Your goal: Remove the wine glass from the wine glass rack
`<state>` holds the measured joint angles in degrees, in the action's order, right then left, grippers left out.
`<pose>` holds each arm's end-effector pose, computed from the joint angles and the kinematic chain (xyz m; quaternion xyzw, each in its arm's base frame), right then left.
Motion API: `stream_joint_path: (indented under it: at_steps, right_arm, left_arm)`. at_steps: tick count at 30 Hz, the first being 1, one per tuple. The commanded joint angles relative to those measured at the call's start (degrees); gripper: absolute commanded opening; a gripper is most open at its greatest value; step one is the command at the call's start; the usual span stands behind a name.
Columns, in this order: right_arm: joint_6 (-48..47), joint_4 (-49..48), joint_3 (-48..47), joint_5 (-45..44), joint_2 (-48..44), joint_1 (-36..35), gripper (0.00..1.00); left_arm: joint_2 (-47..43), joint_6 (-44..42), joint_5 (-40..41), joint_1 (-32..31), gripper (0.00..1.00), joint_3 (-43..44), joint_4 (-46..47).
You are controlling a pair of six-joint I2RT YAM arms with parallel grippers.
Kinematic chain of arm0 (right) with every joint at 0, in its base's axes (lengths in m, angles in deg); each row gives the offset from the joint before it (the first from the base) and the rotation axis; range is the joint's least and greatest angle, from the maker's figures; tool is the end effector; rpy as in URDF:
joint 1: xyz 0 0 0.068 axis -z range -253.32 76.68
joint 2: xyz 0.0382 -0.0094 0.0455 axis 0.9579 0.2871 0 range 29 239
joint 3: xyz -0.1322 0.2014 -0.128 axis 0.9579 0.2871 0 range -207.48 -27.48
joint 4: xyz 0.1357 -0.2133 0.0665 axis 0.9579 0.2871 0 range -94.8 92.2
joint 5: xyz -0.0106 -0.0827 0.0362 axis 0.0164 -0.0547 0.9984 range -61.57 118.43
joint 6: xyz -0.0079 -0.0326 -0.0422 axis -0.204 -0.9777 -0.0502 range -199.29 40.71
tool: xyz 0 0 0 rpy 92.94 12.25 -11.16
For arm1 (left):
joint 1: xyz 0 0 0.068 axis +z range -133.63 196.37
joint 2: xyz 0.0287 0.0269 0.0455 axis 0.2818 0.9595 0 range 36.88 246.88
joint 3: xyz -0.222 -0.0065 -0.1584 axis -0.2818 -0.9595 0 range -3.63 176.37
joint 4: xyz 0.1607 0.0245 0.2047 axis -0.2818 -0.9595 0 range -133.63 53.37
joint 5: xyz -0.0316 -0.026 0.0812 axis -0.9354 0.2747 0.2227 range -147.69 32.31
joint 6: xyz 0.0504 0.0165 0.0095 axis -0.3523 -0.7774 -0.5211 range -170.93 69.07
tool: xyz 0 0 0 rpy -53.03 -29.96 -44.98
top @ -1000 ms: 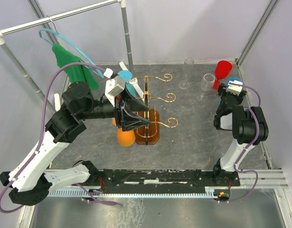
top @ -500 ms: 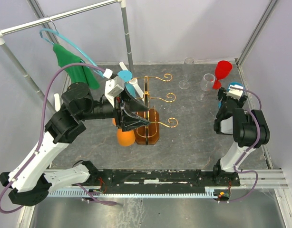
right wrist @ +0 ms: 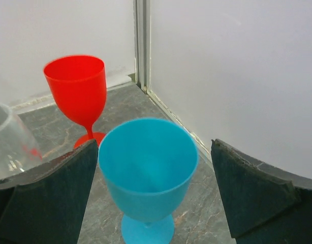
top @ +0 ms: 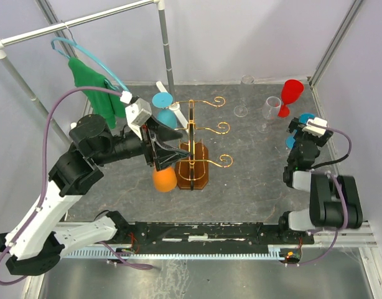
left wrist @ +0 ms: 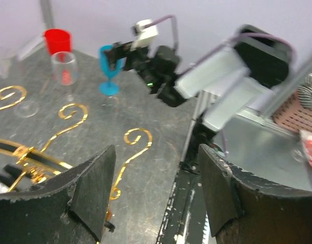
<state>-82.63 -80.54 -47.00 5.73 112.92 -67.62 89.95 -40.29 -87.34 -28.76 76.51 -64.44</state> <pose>0.2541 -0.0392 0.2021 0.1650 0.6181 -0.1840 0.7462 0.0984 -0.1237 0.4880 0.3756 0.6038 -0.4786 0.5151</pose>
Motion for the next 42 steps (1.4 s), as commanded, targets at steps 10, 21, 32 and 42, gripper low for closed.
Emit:
stream_joint_path:
  at_steps: [10, 21, 32, 42]
  right_arm:
    - [9.0, 58.1, -17.8, 1.1, -35.1, -2.7, 0.93]
    - [15.9, 84.4, -32.5, 13.8, -39.5, -3.7, 0.68]
    - [17.7, 85.8, -31.1, 15.9, -41.1, -3.7, 0.7]
    - [17.7, 85.3, -30.2, 15.6, -42.1, -3.7, 0.71]
  left_arm:
    - [7.6, 10.7, 36.8, 2.5, 0.84, 5.3, -10.0]
    - [22.4, 25.3, 9.5, 20.3, 0.23, 7.1, 0.3]
    - [36.4, 29.1, 15.9, 20.5, 0.21, 19.9, -1.2]
    - [37.6, 30.8, 30.6, 23.7, 0.22, 18.8, -8.2]
